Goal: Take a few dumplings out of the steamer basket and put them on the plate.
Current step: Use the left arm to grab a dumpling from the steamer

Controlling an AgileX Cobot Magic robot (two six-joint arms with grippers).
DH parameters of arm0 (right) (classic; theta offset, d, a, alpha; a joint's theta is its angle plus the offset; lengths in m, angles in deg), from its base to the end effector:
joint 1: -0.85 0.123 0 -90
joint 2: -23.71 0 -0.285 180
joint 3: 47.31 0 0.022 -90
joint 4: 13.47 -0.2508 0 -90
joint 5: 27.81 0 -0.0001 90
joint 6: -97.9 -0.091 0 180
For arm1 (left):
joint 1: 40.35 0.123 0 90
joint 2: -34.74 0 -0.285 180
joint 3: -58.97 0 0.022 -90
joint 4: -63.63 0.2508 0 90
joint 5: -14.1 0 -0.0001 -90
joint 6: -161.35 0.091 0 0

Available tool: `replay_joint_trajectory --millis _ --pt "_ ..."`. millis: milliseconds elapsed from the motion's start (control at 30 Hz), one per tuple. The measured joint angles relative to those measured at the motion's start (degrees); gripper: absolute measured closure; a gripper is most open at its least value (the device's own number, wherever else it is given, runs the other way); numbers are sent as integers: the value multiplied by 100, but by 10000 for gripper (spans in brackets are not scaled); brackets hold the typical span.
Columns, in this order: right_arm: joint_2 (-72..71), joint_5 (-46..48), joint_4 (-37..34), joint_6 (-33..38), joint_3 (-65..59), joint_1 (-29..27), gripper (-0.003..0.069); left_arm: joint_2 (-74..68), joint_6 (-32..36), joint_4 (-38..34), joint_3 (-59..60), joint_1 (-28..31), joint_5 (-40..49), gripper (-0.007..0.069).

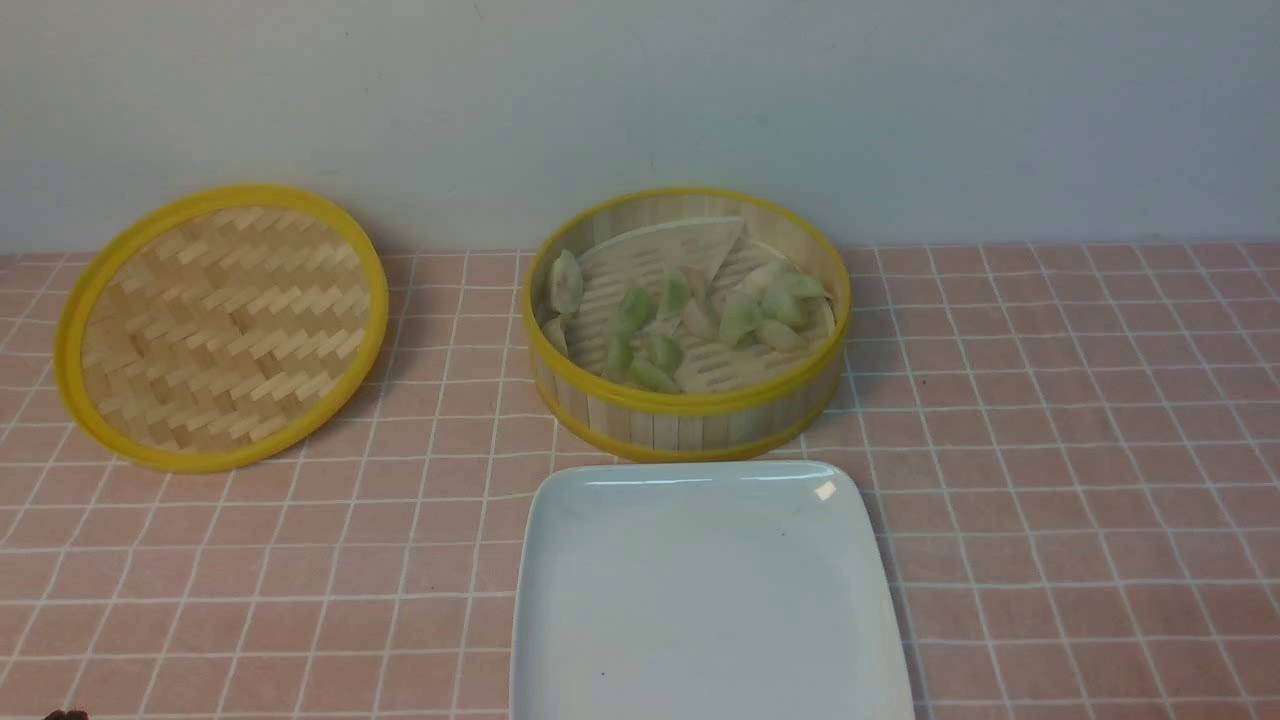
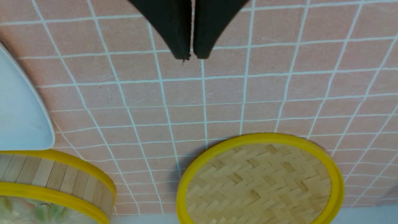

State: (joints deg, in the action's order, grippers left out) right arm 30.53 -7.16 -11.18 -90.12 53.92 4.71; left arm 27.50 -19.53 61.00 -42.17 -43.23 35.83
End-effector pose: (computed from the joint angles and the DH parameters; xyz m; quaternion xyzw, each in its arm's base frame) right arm 0.0527 0.0023 0.1725 0.0183 0.7996 0.0453 0.5985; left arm 0.0524 -0.0042 0.1700 0.0019 0.8080 -0.0387 0.5879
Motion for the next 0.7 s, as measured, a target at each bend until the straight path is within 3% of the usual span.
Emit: replay_joint_trajectory --millis 700 --pt "0 0 0 0 0 0 673 0 2 130 0 0 0 631"
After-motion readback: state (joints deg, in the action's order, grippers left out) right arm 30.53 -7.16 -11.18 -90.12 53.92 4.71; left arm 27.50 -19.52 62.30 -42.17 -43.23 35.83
